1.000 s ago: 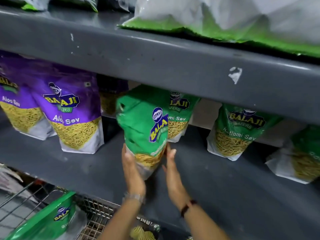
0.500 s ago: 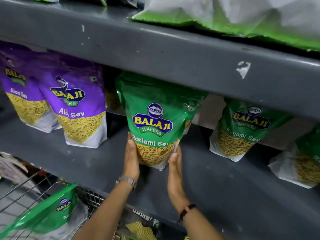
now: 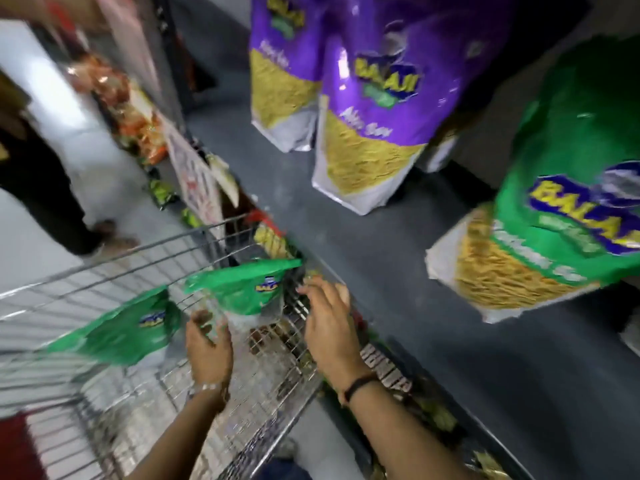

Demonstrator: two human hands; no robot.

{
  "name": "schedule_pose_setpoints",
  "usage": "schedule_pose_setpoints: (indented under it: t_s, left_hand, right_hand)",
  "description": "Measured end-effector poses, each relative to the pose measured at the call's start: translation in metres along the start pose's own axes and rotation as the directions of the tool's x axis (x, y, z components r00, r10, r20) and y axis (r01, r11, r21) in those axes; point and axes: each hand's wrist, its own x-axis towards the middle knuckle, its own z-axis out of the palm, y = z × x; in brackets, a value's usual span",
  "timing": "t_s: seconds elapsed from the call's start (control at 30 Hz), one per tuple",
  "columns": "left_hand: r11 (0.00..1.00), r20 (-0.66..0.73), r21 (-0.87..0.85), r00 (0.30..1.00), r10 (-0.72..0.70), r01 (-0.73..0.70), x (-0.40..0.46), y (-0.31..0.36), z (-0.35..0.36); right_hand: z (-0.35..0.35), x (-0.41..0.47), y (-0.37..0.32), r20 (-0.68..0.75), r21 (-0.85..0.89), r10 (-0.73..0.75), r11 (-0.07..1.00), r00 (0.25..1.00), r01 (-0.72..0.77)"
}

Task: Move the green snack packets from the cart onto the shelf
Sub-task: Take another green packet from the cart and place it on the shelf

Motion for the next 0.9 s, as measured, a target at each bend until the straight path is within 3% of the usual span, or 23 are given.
schedule_pose_setpoints:
  t_s: [0.1, 0.17, 0.27, 0.4, 0.57, 0.7, 0.8, 0.9]
  left_hand:
    - [0.98, 0.17, 0.115, 0.969, -0.182, 0.164, 0.029, -0.035, -0.009]
    - [0.974, 0.249, 0.141, 0.945, -0.211, 0.18, 0.053, -0.053, -0.005]
    - [0.977, 0.357, 0.174, 0.917, -0.18, 0.124, 0.092, -0.077, 0.009]
    - [0.982, 0.455, 0.147, 0.873, -0.176, 0.121, 0.124, -0.093, 0.03]
    - [0.983, 0.363, 0.146, 0.918, -0.159, 0.112, 0.125, -0.09, 0.028]
    - [0.987, 0.398, 0.131, 0.907, -0.137, 0.091, 0.104, -0.056, 0.001]
    - [0.993, 0.429, 0.117, 0.902, -0.056, 0.006, 0.081, -0.016, -0.025]
    - [0.986, 0.445, 0.091, 0.892, 0.082, -0.137, 0.05, 0.037, -0.055]
  right_hand:
    - [0.051, 0.027, -0.001, 0.14, -0.137, -0.045, 0.988, 0.989, 0.065]
    - [0.084, 0.042, 0.016, 0.274, -0.125, 0.121, 0.988, 0.954, -0.089]
    - [0.124, 0.065, 0.057, 0.379, -0.19, 0.447, 0.894, 0.81, -0.405]
    - [0.166, 0.083, 0.084, 0.501, 0.006, 0.462, 0.844, 0.732, -0.537]
    - [0.171, 0.087, 0.09, 0.436, 0.025, 0.461, 0.852, 0.773, -0.523]
    - [0.135, 0.072, 0.066, 0.415, 0.029, 0.313, 0.934, 0.854, -0.356]
    - [0.095, 0.049, 0.038, 0.385, 0.061, 0.226, 0.961, 0.895, -0.268]
    - [0.044, 0.016, 0.008, 0.245, 0.123, 0.126, 0.98, 0.961, -0.16]
